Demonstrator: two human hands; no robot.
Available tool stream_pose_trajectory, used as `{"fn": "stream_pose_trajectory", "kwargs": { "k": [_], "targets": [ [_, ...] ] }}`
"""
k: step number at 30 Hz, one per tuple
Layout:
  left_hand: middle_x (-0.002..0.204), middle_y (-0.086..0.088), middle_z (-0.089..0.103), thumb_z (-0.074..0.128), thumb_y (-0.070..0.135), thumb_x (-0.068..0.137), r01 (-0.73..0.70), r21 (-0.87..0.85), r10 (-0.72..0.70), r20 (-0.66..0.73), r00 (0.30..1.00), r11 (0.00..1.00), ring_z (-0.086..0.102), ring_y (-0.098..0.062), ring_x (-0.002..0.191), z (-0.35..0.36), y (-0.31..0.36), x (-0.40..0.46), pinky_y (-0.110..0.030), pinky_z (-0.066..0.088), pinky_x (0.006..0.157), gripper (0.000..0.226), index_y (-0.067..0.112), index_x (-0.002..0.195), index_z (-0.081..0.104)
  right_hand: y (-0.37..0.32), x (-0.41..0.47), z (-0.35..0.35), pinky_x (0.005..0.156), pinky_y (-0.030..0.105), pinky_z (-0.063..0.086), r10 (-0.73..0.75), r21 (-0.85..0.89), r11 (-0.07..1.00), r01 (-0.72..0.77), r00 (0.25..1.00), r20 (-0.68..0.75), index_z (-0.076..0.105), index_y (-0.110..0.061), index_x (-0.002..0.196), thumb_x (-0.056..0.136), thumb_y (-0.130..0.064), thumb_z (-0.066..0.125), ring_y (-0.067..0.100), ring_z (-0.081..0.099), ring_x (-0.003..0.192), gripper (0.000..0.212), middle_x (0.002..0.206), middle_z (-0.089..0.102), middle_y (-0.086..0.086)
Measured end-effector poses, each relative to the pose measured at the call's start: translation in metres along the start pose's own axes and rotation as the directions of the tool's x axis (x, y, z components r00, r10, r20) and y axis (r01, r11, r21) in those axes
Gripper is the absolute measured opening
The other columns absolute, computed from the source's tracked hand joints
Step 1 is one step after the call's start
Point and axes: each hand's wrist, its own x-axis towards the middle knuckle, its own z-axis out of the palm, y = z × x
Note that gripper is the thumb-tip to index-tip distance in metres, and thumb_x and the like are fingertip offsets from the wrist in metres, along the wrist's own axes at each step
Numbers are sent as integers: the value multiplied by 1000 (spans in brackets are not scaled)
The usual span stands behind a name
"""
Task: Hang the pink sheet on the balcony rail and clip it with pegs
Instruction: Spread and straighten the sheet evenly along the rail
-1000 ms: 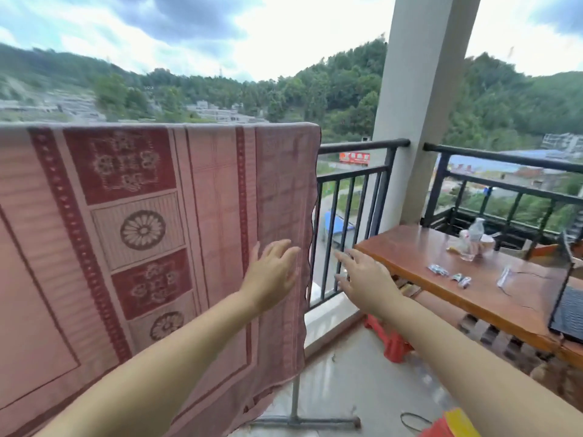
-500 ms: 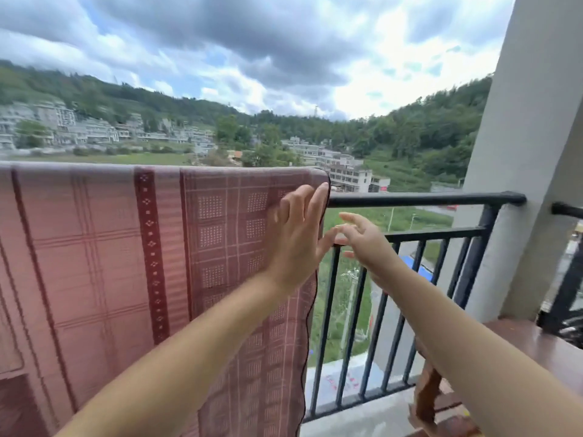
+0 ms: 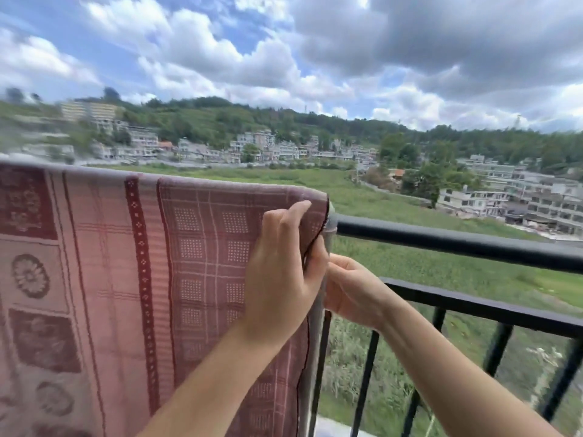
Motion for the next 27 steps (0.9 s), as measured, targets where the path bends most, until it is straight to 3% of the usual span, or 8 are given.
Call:
{"fn": "stream_pose_trajectory", "kwargs": {
  "k": [4,8,12,14,17,20,23,27],
  "targets": [
    [79,-2,59,47,22,86,116,268,-114,-24,993,956,50,-6,64,-9,16,-2,-17,42,57,14,11,96,46,9,5,-6,69,26,55,27,14,999,-30,980,199,70,-17,87,82,-28,55,11,65,70,20,78,70,-2],
    [60,7,43,46,26,87,64,586,-149,98,984,808,39,-13,50,-34,29,10,-26,32,43,23,10,69,49,18,15,-9,72,29,56,44,44,997,-63,936,350,72,-28,90,77,-32,61,10,68,74,18,85,73,-6],
    [58,5,41,50,17,86,41,677,-215,175,961,735,39,-20,55,-53,52,22,-25,24,48,20,8,69,48,20,22,-14,86,36,55,186,-6,978,-208,860,475,55,-21,124,60,-48,79,16,66,100,73,109,70,-3],
    [54,7,35,49,18,86,10,713,-230,213,950,701,38,-19,56,-55,61,25,-22,22,46,22,11,67,42,22,19,-8,92,41,51,222,-64,973,-223,813,539,48,-17,131,79,-45,63,19,62,109,61,118,65,1],
    [65,1,40,48,16,85,-1,757,-274,237,932,653,41,-23,60,-50,65,22,-29,35,55,20,13,69,37,27,20,1,79,38,54,263,-115,963,-243,767,585,67,-21,86,98,-18,31,10,68,77,39,78,72,-5],
    [73,-2,42,48,13,83,78,757,-351,207,913,649,42,-26,65,-45,60,15,-32,36,58,17,13,72,35,32,25,7,99,49,43,348,-245,937,-249,733,585,58,-17,70,87,-20,49,17,58,82,19,70,62,-4],
    [60,3,36,48,11,79,136,746,-397,183,899,652,42,-26,63,-43,59,18,-29,30,57,20,14,67,34,36,28,14,101,30,33,531,-514,824,-238,641,555,56,-10,117,92,-20,47,11,47,117,29,117,56,-13],
    [53,5,33,49,11,78,170,762,-433,157,888,625,35,-21,56,-50,67,24,-28,25,54,38,26,56,21,46,32,13,99,30,40,336,-439,892,-107,806,487,44,11,127,97,-10,40,25,45,123,36,133,47,10]
  ]
}}
